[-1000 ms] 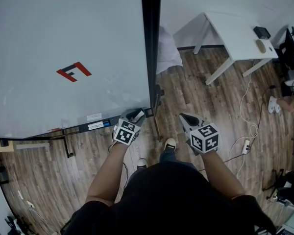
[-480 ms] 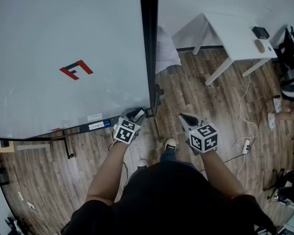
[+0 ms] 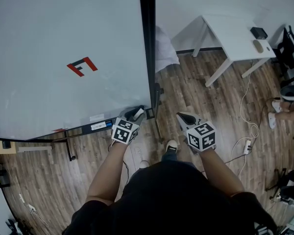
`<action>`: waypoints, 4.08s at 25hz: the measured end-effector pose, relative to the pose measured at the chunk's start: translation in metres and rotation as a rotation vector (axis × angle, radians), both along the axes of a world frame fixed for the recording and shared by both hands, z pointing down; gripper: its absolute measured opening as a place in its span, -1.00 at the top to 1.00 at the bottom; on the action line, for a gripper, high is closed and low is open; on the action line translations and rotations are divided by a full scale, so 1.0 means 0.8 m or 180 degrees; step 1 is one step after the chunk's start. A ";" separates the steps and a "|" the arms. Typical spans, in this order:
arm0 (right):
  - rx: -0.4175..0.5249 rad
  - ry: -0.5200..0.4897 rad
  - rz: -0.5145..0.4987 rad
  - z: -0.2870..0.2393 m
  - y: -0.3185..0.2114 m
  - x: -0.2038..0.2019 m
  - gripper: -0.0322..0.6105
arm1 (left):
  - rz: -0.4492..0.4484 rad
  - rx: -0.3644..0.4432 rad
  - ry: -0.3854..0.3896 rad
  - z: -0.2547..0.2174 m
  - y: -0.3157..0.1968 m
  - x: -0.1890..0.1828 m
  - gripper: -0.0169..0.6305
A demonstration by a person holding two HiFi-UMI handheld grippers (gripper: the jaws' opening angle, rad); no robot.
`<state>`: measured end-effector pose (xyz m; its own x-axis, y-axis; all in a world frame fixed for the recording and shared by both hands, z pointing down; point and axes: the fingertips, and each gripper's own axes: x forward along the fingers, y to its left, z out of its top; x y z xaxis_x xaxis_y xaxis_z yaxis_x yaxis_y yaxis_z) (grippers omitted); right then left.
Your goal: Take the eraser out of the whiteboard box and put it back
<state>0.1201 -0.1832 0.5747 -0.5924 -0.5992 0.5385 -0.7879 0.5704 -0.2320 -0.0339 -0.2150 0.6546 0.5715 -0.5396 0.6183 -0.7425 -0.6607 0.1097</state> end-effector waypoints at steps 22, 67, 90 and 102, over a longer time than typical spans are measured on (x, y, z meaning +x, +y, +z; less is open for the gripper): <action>0.0106 -0.0010 -0.0150 -0.024 0.035 -0.036 0.91 | -0.0209 0.0266 0.0303 -0.079 0.030 -0.040 0.46; 0.0081 0.0064 -0.0111 -0.014 0.082 -0.039 0.91 | -0.0585 0.0252 0.0315 -0.068 0.101 -0.129 0.47; 0.0032 0.0119 -0.0135 -0.014 0.065 -0.004 0.91 | -0.0401 0.0346 0.0376 -0.094 0.046 -0.058 0.47; -0.0056 0.0132 -0.0132 0.001 0.053 0.003 0.91 | -0.0327 0.0291 0.0403 -0.078 0.024 -0.029 0.47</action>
<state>0.1226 -0.1408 0.5757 -0.5935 -0.5648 0.5734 -0.7727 0.5990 -0.2099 -0.0575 -0.1957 0.5926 0.5805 -0.6499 0.4906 -0.7908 -0.5936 0.1494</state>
